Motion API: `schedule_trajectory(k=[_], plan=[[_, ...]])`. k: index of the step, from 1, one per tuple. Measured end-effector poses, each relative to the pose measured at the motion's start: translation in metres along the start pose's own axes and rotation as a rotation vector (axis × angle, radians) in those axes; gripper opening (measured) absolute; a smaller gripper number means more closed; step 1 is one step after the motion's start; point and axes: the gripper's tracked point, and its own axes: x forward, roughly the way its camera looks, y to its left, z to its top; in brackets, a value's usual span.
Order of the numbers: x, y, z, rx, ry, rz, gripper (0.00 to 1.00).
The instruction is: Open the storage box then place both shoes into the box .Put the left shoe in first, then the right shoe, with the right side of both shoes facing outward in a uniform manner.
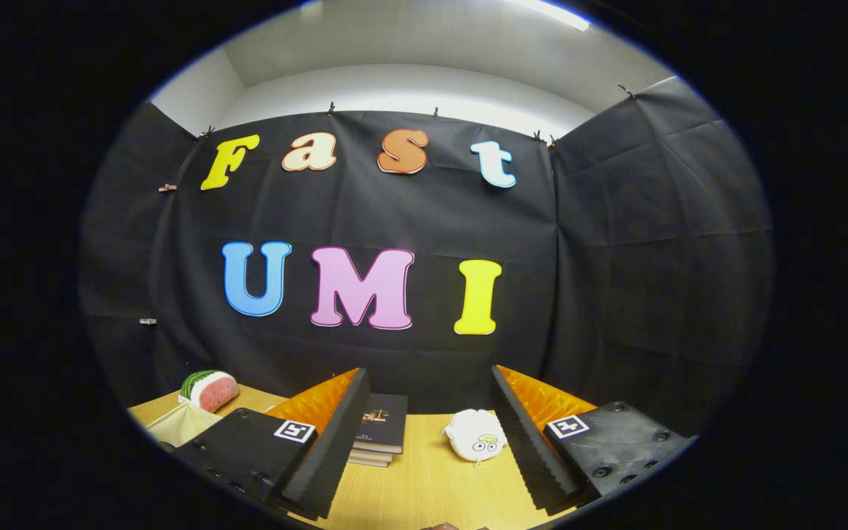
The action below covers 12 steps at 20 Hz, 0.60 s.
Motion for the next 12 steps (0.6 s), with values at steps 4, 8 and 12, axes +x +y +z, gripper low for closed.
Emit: schedule_trajectory(k=[4, 8, 12], plan=[[0.006, -0.015, -0.027, 0.028, 0.047, 0.034, 0.98], [0.005, -0.022, -0.039, 0.018, 0.068, 0.075, 0.98], [0.003, -0.024, -0.050, 0.039, 0.105, 0.107, 0.98]])
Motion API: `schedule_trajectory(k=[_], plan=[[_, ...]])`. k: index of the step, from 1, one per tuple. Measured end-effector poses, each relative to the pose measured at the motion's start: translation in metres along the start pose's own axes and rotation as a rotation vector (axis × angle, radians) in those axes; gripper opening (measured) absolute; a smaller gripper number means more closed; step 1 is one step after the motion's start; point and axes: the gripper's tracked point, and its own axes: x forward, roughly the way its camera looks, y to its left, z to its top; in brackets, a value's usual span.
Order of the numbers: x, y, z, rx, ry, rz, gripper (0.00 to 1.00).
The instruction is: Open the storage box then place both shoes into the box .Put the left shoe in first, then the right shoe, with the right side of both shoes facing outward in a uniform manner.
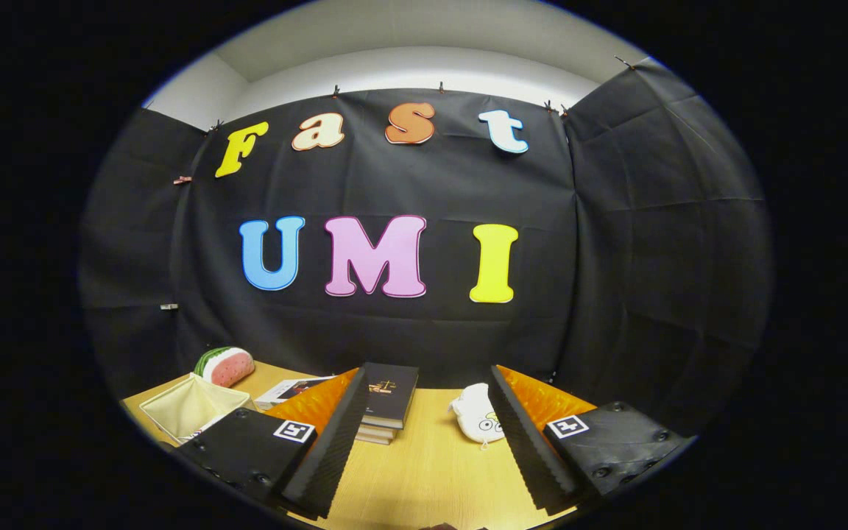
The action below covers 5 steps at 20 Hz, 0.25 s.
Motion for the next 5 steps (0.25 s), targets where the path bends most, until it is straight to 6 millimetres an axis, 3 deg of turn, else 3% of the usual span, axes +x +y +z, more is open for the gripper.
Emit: schedule_trajectory(k=[5], plan=[[0.0066, -0.0086, -0.0087, -0.001, 0.013, 0.028, 0.99]])
